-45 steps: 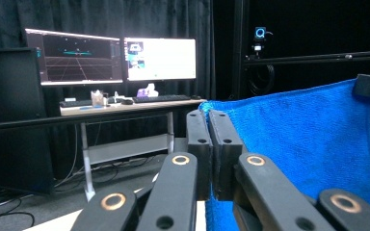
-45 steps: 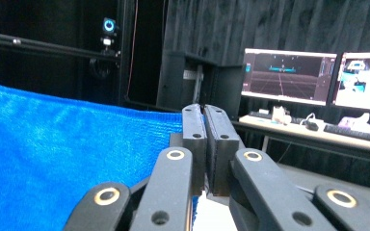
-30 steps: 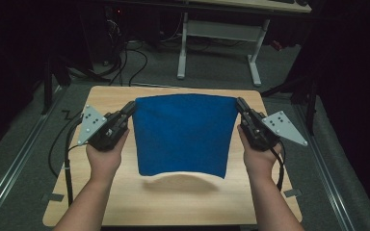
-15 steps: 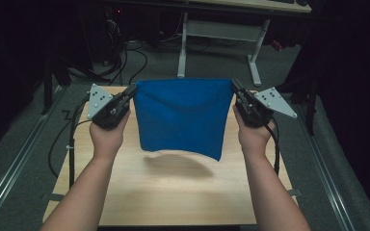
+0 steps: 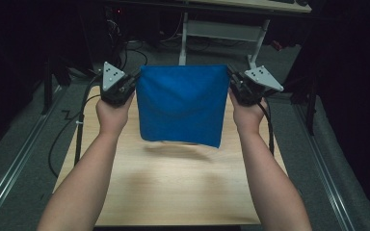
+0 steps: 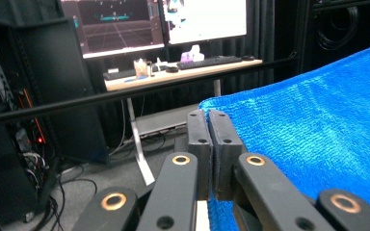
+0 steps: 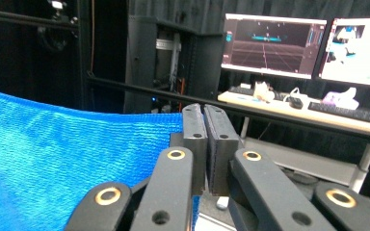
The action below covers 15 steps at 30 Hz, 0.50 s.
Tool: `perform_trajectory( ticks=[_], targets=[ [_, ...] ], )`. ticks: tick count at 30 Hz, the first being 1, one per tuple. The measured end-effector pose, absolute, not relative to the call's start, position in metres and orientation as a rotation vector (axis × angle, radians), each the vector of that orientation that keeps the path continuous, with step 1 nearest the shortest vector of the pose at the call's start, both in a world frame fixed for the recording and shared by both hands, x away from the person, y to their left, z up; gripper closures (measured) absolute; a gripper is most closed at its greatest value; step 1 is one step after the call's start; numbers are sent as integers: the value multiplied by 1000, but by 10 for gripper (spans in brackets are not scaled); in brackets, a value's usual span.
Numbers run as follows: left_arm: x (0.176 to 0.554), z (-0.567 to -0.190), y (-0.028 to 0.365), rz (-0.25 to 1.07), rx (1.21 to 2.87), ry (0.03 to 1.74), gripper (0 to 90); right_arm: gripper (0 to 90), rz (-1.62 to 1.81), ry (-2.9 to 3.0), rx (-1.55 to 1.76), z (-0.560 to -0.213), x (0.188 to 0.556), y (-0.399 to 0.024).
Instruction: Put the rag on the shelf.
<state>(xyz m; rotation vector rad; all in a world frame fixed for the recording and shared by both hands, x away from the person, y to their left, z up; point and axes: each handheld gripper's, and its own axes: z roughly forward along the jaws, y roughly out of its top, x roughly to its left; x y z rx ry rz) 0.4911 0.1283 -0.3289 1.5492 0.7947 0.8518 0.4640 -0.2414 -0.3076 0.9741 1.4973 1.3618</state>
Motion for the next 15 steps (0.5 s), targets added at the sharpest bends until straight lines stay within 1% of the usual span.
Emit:
perform_trajectory(
  ticks=[7, 9, 10, 12, 13, 15],
  targets=[
    [522, -338, 124, 841, 1604, 855, 890, 893, 1310, 1542, 1057, -317, 499, -245],
    [525, -341, 124, 842, 1611, 860, 890, 893, 1300, 1553, 1066, -319, 504, -246],
    [531, -348, 124, 818, 1630, 891, 889, 893, 1266, 1582, 1090, -326, 513, -245],
    [539, -361, 121, 799, 1680, 919, 889, 893, 1238, 1605, 1096, -332, 518, -244],
    [539, -361, 121, 799, 1680, 919, 889, 893, 1238, 1605, 1096, -332, 518, -244],
    [544, -377, 120, 752, 1704, 943, 889, 893, 1200, 1641, 1117, -344, 525, -242]
  ],
)
